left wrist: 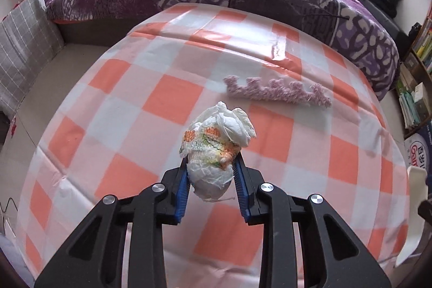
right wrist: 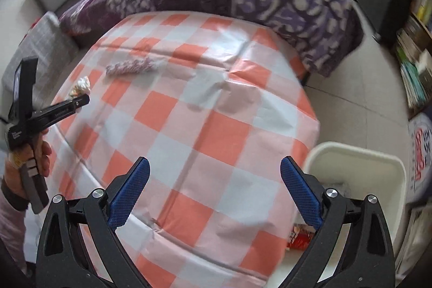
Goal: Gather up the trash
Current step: 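Grasp the second pink crocheted strip with the right tool while the left tool holds the bundle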
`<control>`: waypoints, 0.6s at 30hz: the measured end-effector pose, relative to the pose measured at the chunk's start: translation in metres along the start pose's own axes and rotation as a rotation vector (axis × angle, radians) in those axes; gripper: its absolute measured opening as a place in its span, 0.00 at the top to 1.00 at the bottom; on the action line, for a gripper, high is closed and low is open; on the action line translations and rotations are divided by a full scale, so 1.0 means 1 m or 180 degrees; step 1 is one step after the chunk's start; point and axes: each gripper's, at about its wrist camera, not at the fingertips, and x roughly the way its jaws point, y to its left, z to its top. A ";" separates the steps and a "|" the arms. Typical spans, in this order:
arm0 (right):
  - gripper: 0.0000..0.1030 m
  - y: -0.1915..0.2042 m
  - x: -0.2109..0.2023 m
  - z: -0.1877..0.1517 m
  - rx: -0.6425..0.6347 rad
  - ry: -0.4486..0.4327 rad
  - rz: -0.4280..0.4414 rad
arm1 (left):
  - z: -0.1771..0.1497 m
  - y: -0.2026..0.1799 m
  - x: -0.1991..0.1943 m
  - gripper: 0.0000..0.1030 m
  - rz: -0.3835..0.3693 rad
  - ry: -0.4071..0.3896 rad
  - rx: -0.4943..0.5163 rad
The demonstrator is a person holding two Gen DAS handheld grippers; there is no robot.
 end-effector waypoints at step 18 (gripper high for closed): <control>0.22 0.124 0.149 0.117 -0.2030 -0.0070 0.0284 | -0.050 0.076 -0.001 0.70 -0.0268 -0.0068 -0.0391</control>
